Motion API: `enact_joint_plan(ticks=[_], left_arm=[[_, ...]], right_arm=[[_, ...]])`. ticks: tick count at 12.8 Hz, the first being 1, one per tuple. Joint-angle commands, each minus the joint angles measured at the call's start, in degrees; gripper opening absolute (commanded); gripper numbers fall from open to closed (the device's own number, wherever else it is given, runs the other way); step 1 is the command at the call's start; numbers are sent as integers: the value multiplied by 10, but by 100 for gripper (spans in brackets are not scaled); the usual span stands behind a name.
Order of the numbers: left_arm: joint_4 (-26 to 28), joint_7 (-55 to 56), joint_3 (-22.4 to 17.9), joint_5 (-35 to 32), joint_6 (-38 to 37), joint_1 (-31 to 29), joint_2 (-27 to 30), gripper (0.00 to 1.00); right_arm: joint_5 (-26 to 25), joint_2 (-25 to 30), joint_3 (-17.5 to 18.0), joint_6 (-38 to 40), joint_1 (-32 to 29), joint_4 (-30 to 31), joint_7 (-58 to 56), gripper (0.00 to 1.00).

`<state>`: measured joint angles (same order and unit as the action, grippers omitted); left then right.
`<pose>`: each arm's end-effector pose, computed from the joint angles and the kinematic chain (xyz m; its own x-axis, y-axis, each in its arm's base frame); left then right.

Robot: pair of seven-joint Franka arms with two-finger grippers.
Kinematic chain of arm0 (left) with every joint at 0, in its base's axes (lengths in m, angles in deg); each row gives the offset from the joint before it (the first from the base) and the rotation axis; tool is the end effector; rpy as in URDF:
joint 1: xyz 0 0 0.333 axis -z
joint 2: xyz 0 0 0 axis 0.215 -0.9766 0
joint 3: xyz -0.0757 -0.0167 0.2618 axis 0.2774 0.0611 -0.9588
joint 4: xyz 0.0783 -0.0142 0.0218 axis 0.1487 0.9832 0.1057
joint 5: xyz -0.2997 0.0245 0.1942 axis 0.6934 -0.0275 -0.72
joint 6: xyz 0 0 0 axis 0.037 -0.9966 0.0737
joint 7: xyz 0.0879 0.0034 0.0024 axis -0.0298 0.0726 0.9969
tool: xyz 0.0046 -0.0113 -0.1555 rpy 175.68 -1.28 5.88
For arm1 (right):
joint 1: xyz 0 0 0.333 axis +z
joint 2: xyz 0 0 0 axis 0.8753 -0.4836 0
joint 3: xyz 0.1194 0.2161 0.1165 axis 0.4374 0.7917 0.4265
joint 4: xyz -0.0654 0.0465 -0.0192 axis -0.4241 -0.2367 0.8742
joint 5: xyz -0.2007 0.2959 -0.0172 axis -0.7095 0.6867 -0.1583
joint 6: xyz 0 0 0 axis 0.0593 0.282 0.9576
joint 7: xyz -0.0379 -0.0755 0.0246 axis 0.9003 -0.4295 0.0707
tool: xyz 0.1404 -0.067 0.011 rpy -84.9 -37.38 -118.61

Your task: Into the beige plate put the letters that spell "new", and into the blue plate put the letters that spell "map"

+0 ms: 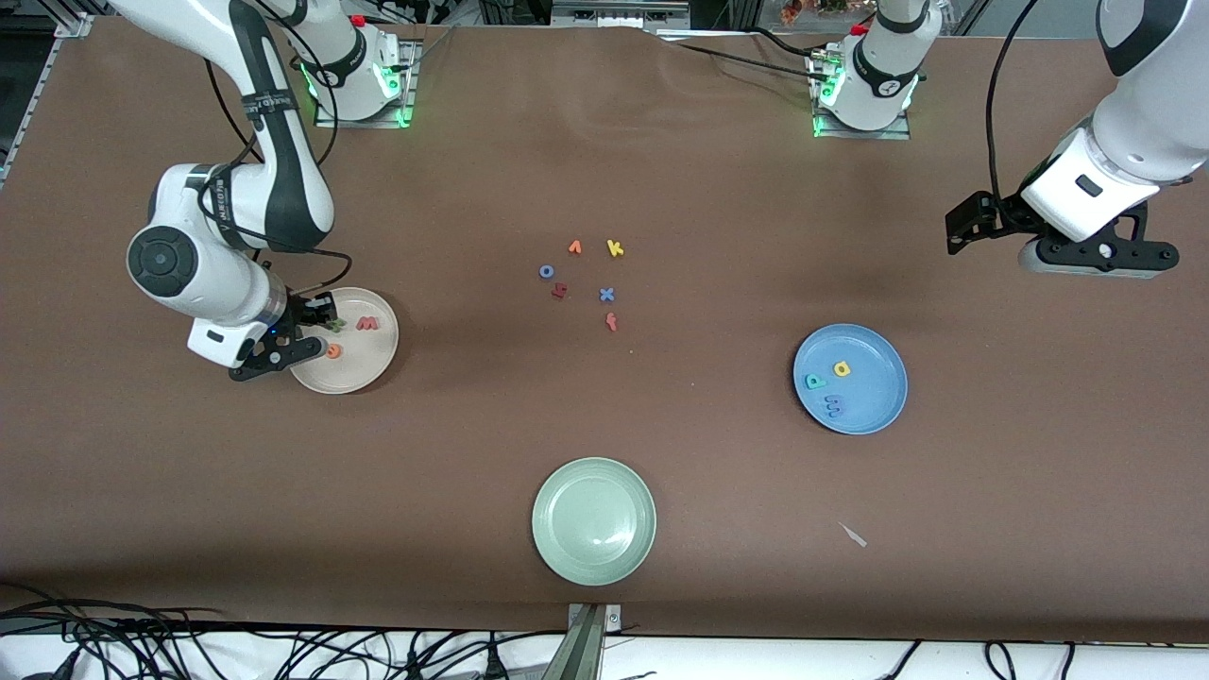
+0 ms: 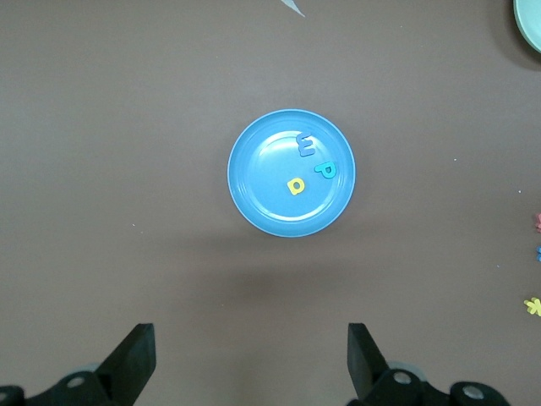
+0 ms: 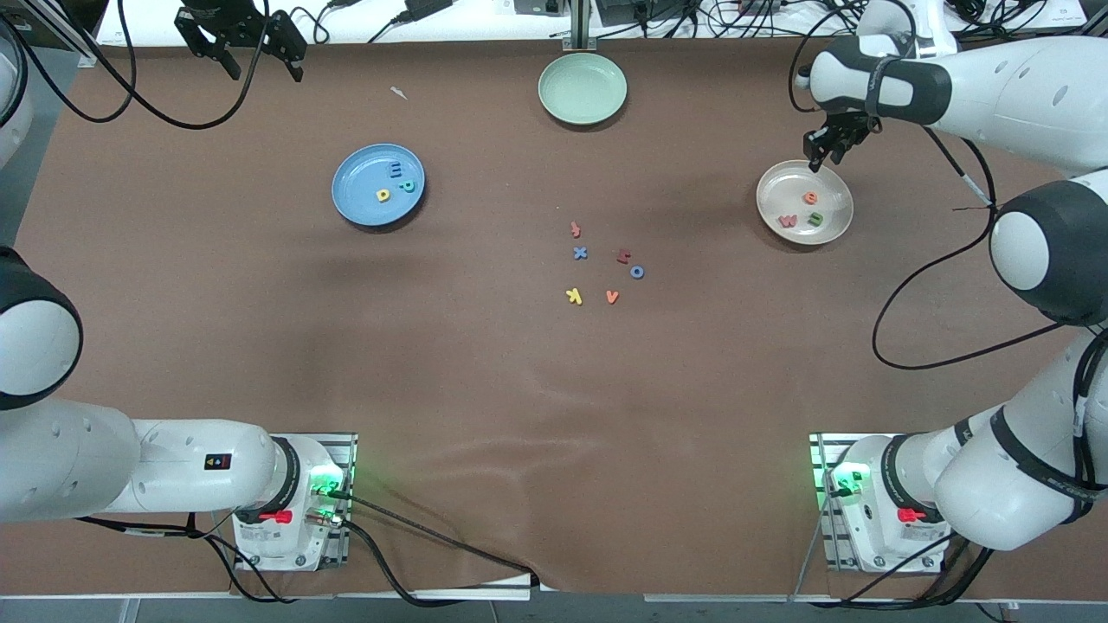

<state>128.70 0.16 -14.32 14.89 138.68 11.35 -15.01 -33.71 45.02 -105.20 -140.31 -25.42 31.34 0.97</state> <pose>0.5101 -0.0582 0.4755 0.9980 -0.0457 -0.0439 -0.0460 -0.9989 -0.0058 0.5447 0.0653 0.2473 0.9186 0.3701 -0.1389 0.3753 -0.9268 0.0123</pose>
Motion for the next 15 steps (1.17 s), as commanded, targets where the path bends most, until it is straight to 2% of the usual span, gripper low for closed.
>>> enact_joint_plan(ticks=[1, 4, 6, 13, 15], left_arm=[[-19, -11, 0, -1, -14, 1, -10, 100], [-19, -11, 0, -1, -14, 1, -10, 100], [-20, -11, 0, -1, -14, 1, -10, 100], [-20, -11, 0, 0, -14, 1, -10, 100], [-20, -11, 0, 0, -14, 1, -10, 100]], right_arm=[[11, 1, 0, 30, -7, -26, -7, 49], [11, 1, -2, 46, -8, -42, -7, 55], [12, 1, -2, 61, -15, -54, -7, 64], [14, 2, -2, 63, -16, -63, -6, 81], [20, 2, -2, 66, -16, -72, -7, 95]])
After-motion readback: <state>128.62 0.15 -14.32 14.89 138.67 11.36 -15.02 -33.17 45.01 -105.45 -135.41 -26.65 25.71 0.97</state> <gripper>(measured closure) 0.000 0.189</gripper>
